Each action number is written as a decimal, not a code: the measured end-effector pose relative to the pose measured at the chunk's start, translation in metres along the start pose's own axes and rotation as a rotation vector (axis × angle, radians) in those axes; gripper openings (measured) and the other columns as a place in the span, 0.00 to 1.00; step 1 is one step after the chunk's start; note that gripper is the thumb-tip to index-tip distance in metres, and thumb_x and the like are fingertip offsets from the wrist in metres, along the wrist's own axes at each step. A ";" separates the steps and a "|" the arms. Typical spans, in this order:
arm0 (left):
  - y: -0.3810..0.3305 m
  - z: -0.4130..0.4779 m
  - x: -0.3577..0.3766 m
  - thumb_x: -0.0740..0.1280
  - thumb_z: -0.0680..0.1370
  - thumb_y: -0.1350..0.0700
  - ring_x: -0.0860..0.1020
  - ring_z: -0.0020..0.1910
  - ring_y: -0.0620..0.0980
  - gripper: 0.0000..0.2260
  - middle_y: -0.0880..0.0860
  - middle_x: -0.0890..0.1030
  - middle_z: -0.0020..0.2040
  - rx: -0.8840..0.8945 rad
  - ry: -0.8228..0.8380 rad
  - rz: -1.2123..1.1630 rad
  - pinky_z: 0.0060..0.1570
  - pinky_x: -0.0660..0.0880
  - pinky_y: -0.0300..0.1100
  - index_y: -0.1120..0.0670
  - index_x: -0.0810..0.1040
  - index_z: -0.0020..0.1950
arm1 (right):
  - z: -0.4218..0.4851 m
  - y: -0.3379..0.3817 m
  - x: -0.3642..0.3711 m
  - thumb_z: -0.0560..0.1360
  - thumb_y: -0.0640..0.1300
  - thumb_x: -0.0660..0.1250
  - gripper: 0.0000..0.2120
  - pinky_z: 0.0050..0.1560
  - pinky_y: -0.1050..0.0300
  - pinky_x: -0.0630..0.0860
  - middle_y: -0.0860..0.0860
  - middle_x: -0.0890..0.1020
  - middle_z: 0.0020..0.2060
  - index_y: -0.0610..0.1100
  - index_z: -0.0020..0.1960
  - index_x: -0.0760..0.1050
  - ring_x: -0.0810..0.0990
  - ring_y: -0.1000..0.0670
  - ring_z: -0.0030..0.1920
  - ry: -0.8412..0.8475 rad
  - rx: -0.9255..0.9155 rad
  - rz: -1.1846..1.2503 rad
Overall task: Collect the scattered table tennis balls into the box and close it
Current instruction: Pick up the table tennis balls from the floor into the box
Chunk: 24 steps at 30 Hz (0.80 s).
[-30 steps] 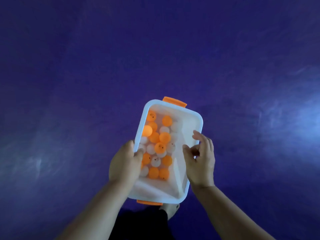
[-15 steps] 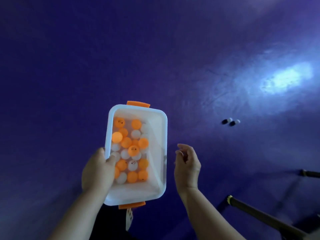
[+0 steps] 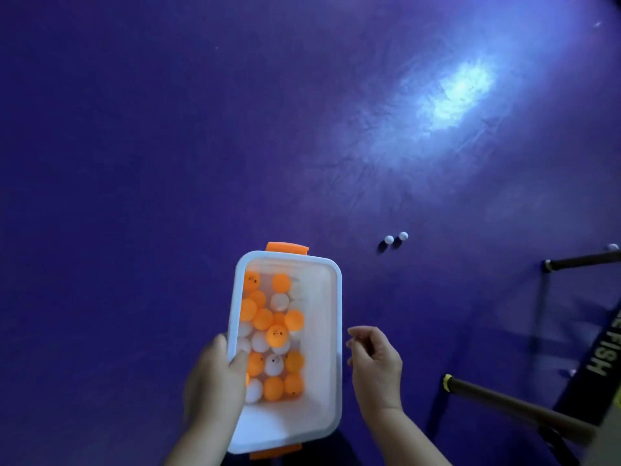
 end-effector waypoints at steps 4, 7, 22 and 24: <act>-0.077 0.032 0.015 0.63 0.77 0.54 0.73 0.40 0.58 0.07 0.56 0.76 0.41 0.092 0.034 0.064 0.34 0.66 0.45 0.57 0.71 0.42 | 0.048 0.010 -0.035 0.74 0.31 0.64 0.13 0.36 0.53 0.76 0.48 0.81 0.33 0.47 0.39 0.79 0.76 0.50 0.32 -0.085 0.059 0.064; -0.137 0.053 0.036 0.63 0.77 0.53 0.74 0.41 0.58 0.08 0.56 0.75 0.42 0.146 0.061 0.127 0.34 0.65 0.45 0.57 0.70 0.42 | 0.094 0.012 -0.059 0.74 0.30 0.63 0.13 0.35 0.53 0.76 0.46 0.81 0.34 0.46 0.40 0.79 0.76 0.50 0.32 -0.125 0.123 0.092; -0.339 0.143 0.216 0.64 0.76 0.54 0.76 0.45 0.63 0.11 0.61 0.78 0.50 0.217 0.218 0.241 0.38 0.68 0.49 0.61 0.73 0.50 | 0.329 0.020 -0.179 0.73 0.34 0.63 0.14 0.39 0.48 0.78 0.51 0.80 0.34 0.52 0.39 0.77 0.76 0.50 0.34 -0.281 0.261 -0.002; -0.356 0.158 0.228 0.63 0.76 0.53 0.76 0.46 0.63 0.14 0.60 0.78 0.50 0.232 0.222 0.259 0.38 0.70 0.49 0.62 0.73 0.56 | 0.351 0.020 -0.184 0.74 0.35 0.62 0.14 0.37 0.49 0.77 0.50 0.80 0.33 0.52 0.39 0.77 0.76 0.50 0.33 -0.280 0.275 -0.018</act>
Point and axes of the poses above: each hand's wrist, its own z-axis towards the middle knuckle, its own x-axis out of the palm, y = z × x, the point moved 9 cm from there along z, towards the middle knuckle
